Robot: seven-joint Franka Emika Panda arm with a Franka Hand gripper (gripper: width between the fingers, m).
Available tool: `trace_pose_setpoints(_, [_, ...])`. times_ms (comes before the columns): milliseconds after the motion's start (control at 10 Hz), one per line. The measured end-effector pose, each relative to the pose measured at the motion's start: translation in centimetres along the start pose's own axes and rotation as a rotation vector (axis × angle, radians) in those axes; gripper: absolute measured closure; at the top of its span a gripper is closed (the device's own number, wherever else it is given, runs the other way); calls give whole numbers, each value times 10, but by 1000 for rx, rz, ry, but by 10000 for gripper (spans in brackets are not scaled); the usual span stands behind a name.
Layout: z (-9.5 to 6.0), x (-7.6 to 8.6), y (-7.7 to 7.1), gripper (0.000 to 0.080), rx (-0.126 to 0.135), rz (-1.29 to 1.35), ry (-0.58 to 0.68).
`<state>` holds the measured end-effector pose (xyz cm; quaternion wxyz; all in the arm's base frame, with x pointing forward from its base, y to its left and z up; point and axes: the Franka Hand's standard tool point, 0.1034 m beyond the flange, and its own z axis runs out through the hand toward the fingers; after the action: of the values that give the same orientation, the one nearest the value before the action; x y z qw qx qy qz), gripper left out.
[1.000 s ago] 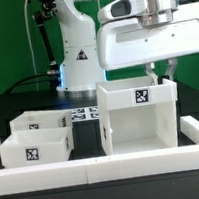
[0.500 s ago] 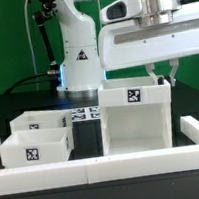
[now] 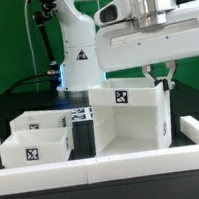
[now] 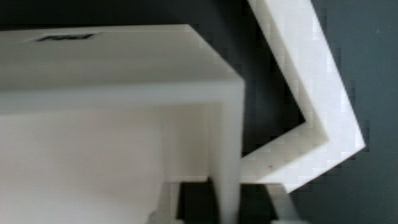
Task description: Assemble drawer
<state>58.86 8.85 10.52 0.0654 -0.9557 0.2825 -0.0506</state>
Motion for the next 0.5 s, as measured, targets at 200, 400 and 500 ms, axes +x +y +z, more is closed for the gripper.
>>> trace_pose_setpoints(200, [-1, -1, -3, 758, 8, 100, -1])
trace_pose_setpoints(400, [0, -1, -3, 758, 15, 216, -9])
trace_pose_setpoints(500, [2, 1, -5, 758, 20, 276, -9])
